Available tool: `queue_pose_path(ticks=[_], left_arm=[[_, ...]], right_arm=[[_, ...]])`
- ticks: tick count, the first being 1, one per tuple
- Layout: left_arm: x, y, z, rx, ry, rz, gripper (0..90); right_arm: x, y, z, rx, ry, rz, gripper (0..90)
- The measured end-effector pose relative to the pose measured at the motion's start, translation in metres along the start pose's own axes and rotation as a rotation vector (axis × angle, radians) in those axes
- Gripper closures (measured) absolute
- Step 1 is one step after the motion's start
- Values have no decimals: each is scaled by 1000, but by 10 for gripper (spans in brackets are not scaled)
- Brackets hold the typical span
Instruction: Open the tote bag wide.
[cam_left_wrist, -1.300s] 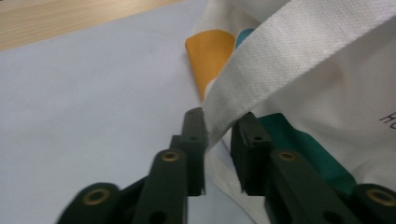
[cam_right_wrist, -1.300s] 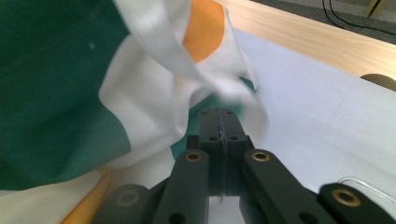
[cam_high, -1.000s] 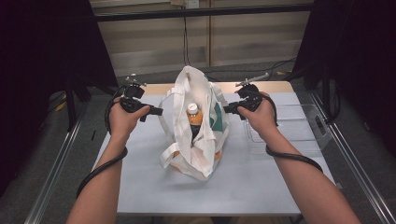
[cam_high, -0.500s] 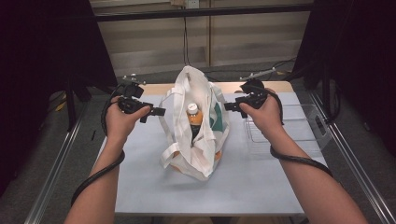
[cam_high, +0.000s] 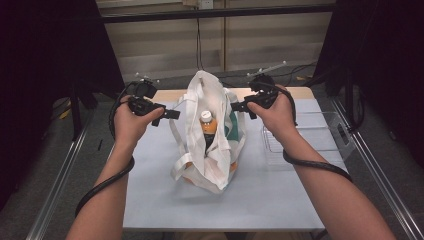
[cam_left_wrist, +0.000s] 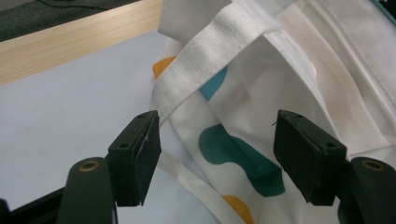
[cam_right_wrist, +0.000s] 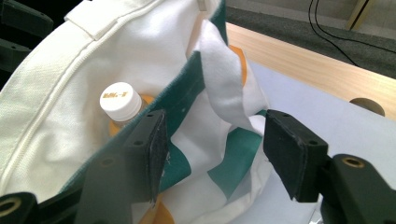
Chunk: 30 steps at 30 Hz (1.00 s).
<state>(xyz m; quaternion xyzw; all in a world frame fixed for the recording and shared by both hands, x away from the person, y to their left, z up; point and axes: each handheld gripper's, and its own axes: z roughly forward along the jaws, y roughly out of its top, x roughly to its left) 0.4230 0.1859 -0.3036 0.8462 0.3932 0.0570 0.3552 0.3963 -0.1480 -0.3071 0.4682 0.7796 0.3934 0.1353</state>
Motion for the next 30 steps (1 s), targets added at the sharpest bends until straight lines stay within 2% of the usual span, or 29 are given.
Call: queue_pose_path(ticks=[1, 2, 6, 7, 9, 11, 16, 20, 21, 22, 25, 28, 30], left_arm=[[-3, 2, 0, -17, -8, -15, 319], [-2, 3, -2, -6, -4, 6, 319], [-3, 6, -4, -18, -15, 5, 317], [-5, 7, -4, -23, -11, -15, 315], [-4, 8, -4, -12, -14, -4, 290], [-5, 9, -5, -19, -15, -19, 289], [-13, 16, -2, -12, -34, 6, 288], [-19, 19, 3, -9, -45, 12, 284], [-21, 19, 6, -21, -46, -1, 284], [-21, 20, 7, -10, -44, 10, 284], [-22, 19, 13, -12, -56, -7, 289], [-20, 19, 17, 4, -65, -6, 363], [-21, 18, 20, -1, -66, -29, 403]], right_arm=[[2, 3, 1, -2, 2, -1, 395], [3, 4, 1, -3, 3, -2, 392], [8, 10, 2, -12, 14, 1, 389], [9, 10, 2, -11, 13, 4, 387], [11, 13, 2, -20, 13, 3, 375], [13, 15, 2, -34, 18, 18, 369], [21, 19, 8, -19, 36, 12, 383], [26, 19, 13, -6, 42, 1, 441], [28, 19, 15, 7, 38, -3, 461], [29, 18, 17, 16, 40, -7, 497], [31, 17, 20, 26, 43, -14, 573], [30, 15, 22, 34, 46, -12, 611], [28, 14, 23, 39, 42, -8, 662]])
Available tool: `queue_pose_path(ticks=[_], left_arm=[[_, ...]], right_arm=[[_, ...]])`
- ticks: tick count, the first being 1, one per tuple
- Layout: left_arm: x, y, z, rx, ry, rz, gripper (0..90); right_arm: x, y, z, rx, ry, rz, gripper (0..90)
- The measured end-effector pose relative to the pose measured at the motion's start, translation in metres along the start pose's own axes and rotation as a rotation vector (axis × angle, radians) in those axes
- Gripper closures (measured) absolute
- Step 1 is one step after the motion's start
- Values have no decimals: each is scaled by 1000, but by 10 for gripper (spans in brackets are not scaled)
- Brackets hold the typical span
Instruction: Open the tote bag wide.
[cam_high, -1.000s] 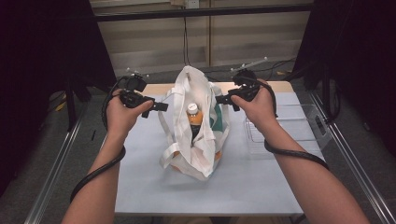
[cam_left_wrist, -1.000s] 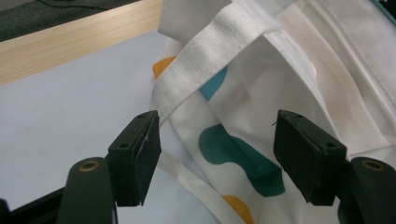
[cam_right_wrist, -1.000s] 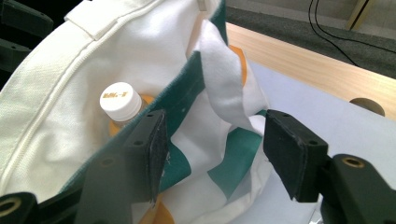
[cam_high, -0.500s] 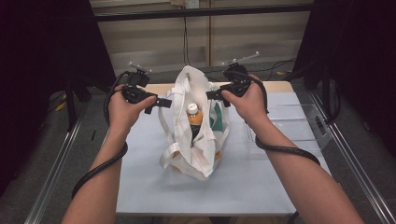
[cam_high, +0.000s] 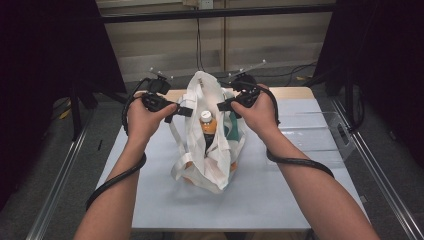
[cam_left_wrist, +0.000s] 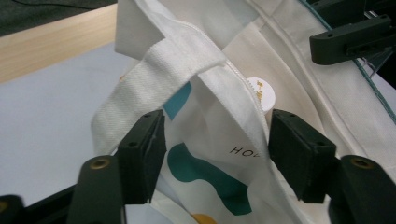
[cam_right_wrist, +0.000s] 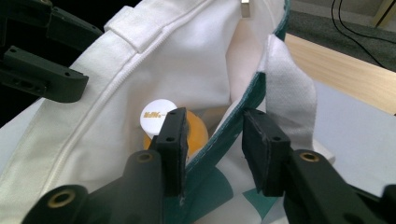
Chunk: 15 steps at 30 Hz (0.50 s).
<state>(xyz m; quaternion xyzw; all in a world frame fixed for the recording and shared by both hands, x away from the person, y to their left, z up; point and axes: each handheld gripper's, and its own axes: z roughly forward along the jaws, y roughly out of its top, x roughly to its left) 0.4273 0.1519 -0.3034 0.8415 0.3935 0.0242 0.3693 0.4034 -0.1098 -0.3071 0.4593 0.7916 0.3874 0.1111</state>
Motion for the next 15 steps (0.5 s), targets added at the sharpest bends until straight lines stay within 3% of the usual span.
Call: queue_pose_path(ticks=[1, 8, 15], left_arm=[[2, 0, 0, 18, -4, 17, 434], [6, -2, 1, 24, 0, -9, 740], [15, -6, 2, 29, 28, -31, 799]], right_arm=[[-1, -1, 0, -2, 1, 2, 702], [-8, -5, 2, 3, -40, -21, 806], [-20, -11, 4, 7, -59, -8, 829]])
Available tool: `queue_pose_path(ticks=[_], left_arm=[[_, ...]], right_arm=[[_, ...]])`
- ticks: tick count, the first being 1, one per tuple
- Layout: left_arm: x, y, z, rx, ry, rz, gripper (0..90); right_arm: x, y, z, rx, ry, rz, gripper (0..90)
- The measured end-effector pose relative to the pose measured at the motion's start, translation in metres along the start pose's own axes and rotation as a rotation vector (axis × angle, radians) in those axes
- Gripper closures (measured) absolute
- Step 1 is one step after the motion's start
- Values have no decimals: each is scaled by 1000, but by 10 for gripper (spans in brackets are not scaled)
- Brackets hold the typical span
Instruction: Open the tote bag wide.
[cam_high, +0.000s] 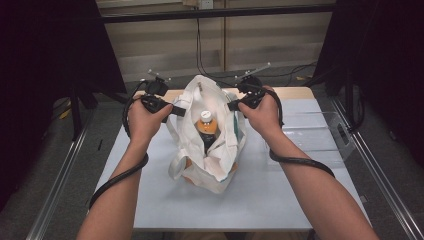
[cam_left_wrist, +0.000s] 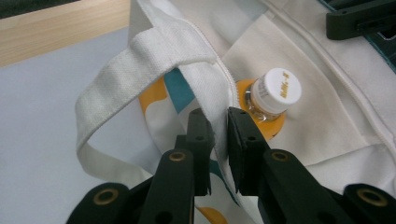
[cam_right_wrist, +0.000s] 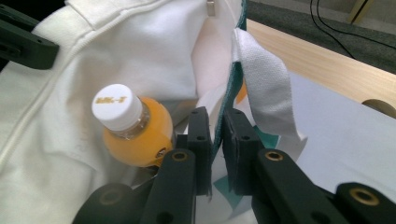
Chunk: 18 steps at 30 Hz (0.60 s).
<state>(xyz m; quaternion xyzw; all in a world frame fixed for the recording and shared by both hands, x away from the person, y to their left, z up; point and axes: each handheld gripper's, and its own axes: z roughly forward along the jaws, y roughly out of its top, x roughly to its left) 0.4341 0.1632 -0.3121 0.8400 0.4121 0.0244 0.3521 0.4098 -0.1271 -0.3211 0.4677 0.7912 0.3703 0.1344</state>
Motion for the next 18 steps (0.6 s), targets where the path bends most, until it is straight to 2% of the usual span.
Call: queue_pose_path(ticks=[18], left_arm=[[13, -6, 8, -2, 41, -35, 828]], right_arm=[[-22, -14, 7, 0, -19, 36, 858]])
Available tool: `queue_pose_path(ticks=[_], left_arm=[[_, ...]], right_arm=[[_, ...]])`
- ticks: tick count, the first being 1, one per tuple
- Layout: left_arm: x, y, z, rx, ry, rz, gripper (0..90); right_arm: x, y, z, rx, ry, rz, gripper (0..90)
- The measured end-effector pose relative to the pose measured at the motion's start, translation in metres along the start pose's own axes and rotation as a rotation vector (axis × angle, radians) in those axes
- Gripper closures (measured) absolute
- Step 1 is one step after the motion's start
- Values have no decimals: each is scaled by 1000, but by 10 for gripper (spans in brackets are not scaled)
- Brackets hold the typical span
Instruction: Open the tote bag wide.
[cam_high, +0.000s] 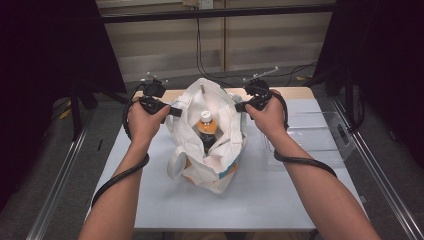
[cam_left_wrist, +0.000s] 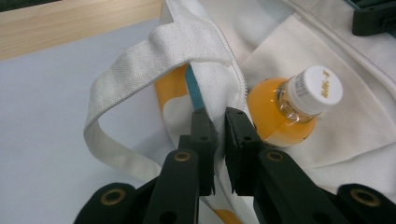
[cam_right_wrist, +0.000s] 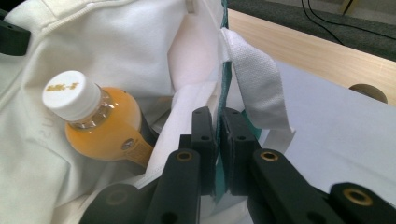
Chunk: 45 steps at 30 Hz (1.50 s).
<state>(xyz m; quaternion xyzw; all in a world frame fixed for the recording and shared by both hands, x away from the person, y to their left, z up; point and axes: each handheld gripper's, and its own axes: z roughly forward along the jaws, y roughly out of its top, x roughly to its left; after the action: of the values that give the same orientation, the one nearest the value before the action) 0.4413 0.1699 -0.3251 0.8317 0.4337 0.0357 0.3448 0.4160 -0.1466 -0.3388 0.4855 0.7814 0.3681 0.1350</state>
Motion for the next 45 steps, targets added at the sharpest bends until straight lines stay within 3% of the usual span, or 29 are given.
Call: queue_pose_path(ticks=[8, 25, 45], left_arm=[[5, -6, 3, 2, 24, -17, 835], [7, -14, 9, -4, 31, -29, 840], [9, -19, 17, 7, 47, -12, 840]], right_arm=[[-7, -6, 3, 3, 3, 17, 866], [-16, -17, 9, 12, -8, 32, 871], [-21, -26, 19, 34, -26, 41, 867]])
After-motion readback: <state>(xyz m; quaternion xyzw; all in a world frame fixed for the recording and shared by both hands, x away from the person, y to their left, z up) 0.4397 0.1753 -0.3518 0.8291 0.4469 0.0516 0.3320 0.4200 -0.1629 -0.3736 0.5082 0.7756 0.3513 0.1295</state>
